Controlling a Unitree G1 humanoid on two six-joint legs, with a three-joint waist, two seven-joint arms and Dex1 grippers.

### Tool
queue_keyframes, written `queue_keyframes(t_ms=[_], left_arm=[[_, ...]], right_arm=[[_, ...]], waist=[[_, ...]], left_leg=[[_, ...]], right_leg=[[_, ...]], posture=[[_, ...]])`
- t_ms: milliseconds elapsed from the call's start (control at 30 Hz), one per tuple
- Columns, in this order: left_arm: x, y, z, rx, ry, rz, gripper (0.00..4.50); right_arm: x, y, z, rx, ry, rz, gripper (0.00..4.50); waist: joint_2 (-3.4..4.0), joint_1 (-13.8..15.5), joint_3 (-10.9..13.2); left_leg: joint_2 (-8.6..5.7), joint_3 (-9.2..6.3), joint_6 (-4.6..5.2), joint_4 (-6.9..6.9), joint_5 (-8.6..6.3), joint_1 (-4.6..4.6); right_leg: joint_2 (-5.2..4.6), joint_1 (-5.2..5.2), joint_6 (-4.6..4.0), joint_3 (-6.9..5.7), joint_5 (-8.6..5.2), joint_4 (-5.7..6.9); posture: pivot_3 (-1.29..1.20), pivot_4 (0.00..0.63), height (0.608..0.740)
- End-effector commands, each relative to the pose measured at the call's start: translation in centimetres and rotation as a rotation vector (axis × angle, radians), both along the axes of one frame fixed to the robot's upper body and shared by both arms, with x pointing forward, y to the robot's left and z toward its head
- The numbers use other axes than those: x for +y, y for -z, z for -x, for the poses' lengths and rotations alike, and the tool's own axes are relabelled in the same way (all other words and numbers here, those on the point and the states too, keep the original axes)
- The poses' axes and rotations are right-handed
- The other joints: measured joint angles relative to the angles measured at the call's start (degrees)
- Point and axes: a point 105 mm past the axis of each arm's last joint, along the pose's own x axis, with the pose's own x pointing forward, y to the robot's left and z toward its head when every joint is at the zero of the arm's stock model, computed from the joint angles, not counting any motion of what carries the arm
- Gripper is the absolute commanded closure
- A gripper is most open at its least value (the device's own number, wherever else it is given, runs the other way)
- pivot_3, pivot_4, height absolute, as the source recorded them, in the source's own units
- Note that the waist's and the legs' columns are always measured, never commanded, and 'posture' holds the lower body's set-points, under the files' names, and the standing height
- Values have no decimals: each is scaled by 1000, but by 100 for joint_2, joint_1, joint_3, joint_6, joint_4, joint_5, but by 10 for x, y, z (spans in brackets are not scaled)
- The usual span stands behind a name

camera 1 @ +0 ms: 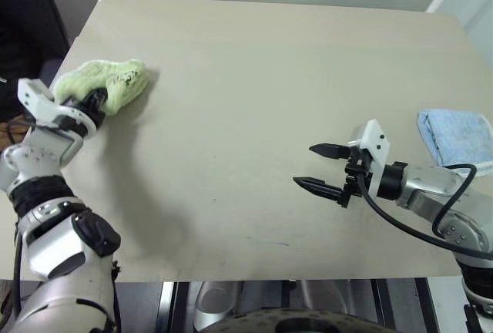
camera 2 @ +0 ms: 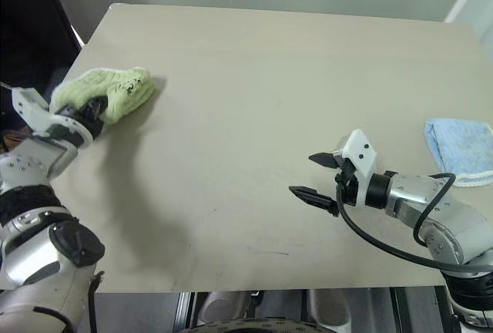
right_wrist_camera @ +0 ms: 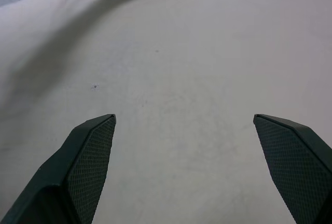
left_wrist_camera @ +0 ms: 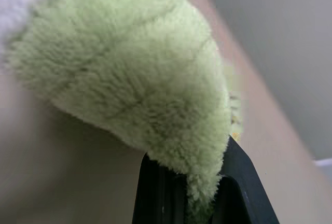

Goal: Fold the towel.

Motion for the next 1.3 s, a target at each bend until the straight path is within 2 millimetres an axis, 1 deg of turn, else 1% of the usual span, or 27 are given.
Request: queue_keyframes(t_ms=[33, 133, 167, 233, 300, 333, 467, 600, 667, 733, 767, 833, 867, 933, 967, 1033, 1067, 1100, 1133, 1167, 1233, 1267, 1300], left_arm=[[15, -9, 14, -32, -59, 36, 4461], [20, 4, 22, 21, -87, 67, 4461], [22, 6, 23, 24, -97, 71, 4461], [20, 10, 25, 36, -89, 75, 4461], [14, 14, 25, 48, -68, 77, 3771], [12, 16, 25, 52, -63, 82, 3557], [8, 21, 24, 67, -65, 91, 2090], [6, 21, 27, 58, -45, 108, 719], [4, 20, 33, 66, -5, 89, 22], [3, 21, 37, 82, 20, 58, 22], [6, 22, 41, 100, 28, -4, 22], [5, 17, 51, 104, 98, -116, 22], [1, 13, 57, 98, 152, -177, 22], [-3, 10, 63, 92, 212, -232, 22], [-9, 4, 70, 66, 280, -288, 22], [-29, -4, 85, 48, 471, -381, 22], [-50, -14, 90, -32, 591, -441, 22], [-63, -21, 94, -91, 665, -476, 22], [-81, -26, 96, -180, 749, -542, 22], [-93, -29, 99, -239, 808, -587, 22], [-104, -31, 99, -308, 855, -632, 22], [-106, -32, 98, -330, 860, -640, 22], [-119, -34, 100, -385, 911, -663, 22]], right_arm=[[0, -7, 0, -47, -27, 6, 0], [1, -4, -2, -61, -33, 27, 0], [1, -4, -3, -63, -35, 24, 0], [2, -6, -4, -67, -38, 19, 0], [3, -6, -6, -72, -37, 18, 0], [3, -6, -6, -74, -36, 19, 0], [4, -6, -7, -80, -36, 17, 0], [4, -8, -5, -85, -34, 9, 0], [3, -10, -4, -80, -32, -3, 0], [2, -10, -3, -78, -32, -8, 0], [1, -11, -3, -79, -30, -9, 0], [0, -11, -5, -81, -25, -11, 0], [-2, -10, -5, -81, -20, -13, 0], [-3, -10, -6, -82, -15, -15, 0], [-4, -10, -7, -85, -8, -15, 0], [-6, -10, -9, -96, 2, -16, 0], [-9, -11, -9, -105, 11, -17, 0], [-10, -11, -9, -110, 16, -17, 0], [-12, -14, -8, -136, 18, -21, 0], [-13, -15, -7, -156, 18, -23, 0], [-11, -20, -7, -182, 12, -49, 0], [-9, -22, -6, -189, 8, -67, 0], [-11, -25, -7, -201, 16, -81, 0]], waist=[[-4, -3, 0], [-4, -8, 0], [-4, -8, 0], [-4, -11, 0], [-4, -12, 0], [-4, -12, 0], [-4, -12, 0], [-4, -28, 0], [-4, -38, 0], [-4, -55, 0], [-4, -60, 0], [-5, -76, -1], [-5, -92, -1], [-6, -109, -1], [-5, -111, -1], [-10, -119, -4], [-14, -122, -5], [-15, -99, -6], [-13, -63, -5], [-11, -27, -5], [-11, -11, -6], [-10, -22, -6], [-10, -46, -6]], left_leg=[[0, -1, -1, 0, 0, 0], [0, 2, -11, 0, -3, 9], [1, 2, -13, 0, -2, 10], [3, 1, -17, 0, -1, 12], [4, 1, -22, 0, 2, 16], [3, 0, -24, 0, 4, 16], [5, -5, -29, 0, 20, 18], [9, -8, -43, -1, 28, 28], [13, -9, -51, -1, 29, 35], [16, -10, -61, -4, 23, 46], [17, -10, -64, -6, 21, 49], [26, -12, -72, -6, 16, 50], [31, -12, -77, -6, 11, 52], [43, -12, -89, -7, 0, 52], [46, -16, -93, -7, -5, 52], [55, -21, -102, -8, -12, 47], [61, -23, -108, -8, -17, 41], [69, -25, -112, -7, -22, 30], [69, -29, -112, -7, -22, 14], [70, -33, -113, -7, -23, 4], [71, -39, -118, -7, -27, -4], [71, -38, -123, -7, -32, -3], [74, -36, -122, -7, -32, -1]], right_leg=[[1, 0, -3, -1, 3, 0], [1, 0, -14, -1, 14, 1], [2, 0, -17, -3, 18, 2], [4, 0, -24, -4, 28, 3], [7, 0, -31, -4, 39, 4], [8, 0, -34, -4, 45, 4], [12, 4, -45, -4, 60, 7], [27, 4, -43, 1, 64, 11], [42, 6, -40, 6, 62, 11], [54, 11, -40, 12, 62, 11], [58, 12, -41, 13, 61, 11], [69, 11, -47, 16, 59, 10], [73, 11, -53, 17, 57, 10], [81, 7, -65, 17, 55, 9], [84, 7, -83, 15, 58, 11], [92, -2, -95, 14, 56, 12], [97, -10, -101, 12, 52, 14], [100, -19, -108, 11, 49, 14], [102, -30, -109, 7, 48, 14], [102, -39, -109, 7, 46, 16], [101, -44, -110, 8, 46, 19], [100, -44, -113, 9, 47, 23], [100, -48, -122, 9, 53, 25]], posture=[[0, 150, 703], [0, 150, 703], [0, 150, 703], [0, 150, 703], [0, 150, 703], [0, 150, 703], [0, 150, 703], [0, 150, 703], [0, 150, 703], [0, 150, 703], [0, 150, 703], [0, 150, 703], [0, 150, 703], [0, 150, 703], [0, 150, 703], [0, 150, 703], [0, 150, 703], [0, 150, 703], [0, 150, 703], [0, 150, 703], [0, 150, 703], [0, 150, 703], [0, 150, 703]])
